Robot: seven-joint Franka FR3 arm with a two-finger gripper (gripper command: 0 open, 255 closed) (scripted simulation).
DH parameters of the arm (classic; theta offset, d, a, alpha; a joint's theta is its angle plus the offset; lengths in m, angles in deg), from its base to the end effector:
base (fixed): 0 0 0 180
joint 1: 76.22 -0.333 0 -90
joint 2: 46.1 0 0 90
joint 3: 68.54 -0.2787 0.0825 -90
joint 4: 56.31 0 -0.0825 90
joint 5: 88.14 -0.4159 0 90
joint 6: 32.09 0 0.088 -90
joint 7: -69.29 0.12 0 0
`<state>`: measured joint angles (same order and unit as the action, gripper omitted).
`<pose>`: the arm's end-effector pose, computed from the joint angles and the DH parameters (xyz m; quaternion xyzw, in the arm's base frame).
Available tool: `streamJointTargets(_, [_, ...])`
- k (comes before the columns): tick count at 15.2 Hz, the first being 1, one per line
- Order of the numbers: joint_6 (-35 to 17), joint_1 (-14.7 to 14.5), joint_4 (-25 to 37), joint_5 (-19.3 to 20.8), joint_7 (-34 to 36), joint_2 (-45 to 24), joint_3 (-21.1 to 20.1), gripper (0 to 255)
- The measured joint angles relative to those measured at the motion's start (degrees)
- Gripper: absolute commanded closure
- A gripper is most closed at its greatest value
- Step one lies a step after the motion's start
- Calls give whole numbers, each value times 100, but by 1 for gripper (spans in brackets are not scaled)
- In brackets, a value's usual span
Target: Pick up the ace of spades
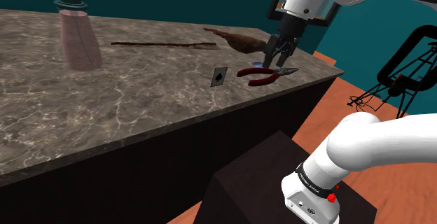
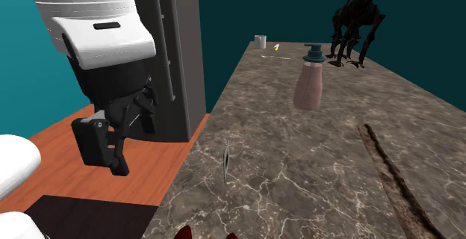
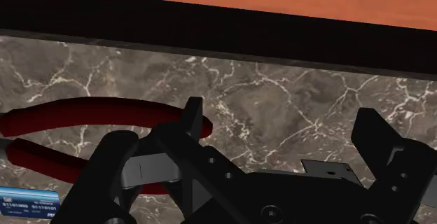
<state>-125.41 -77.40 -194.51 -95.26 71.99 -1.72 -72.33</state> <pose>0.3693 0.0482 0.5234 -0.9992 -0.0064 0.0070 0.0385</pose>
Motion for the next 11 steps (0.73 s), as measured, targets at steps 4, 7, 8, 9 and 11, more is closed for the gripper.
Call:
streamJointTargets(4, [-1289, -45, -919, -128, 232, 735, -325, 0])
streamJointTargets(7, [-3443, -132, -2224, -350, 625, 1501, -948, 0])
streamJointTargets(8, [-4179, -143, -2515, -420, 823, 1639, -1225, 0])
streamJointTargets(9, [-4995, -132, -2875, -498, 1029, 1691, -1541, 0])
streamJointTargets(11, [-6716, 91, -3356, -612, 1578, 1586, -2359, 0])
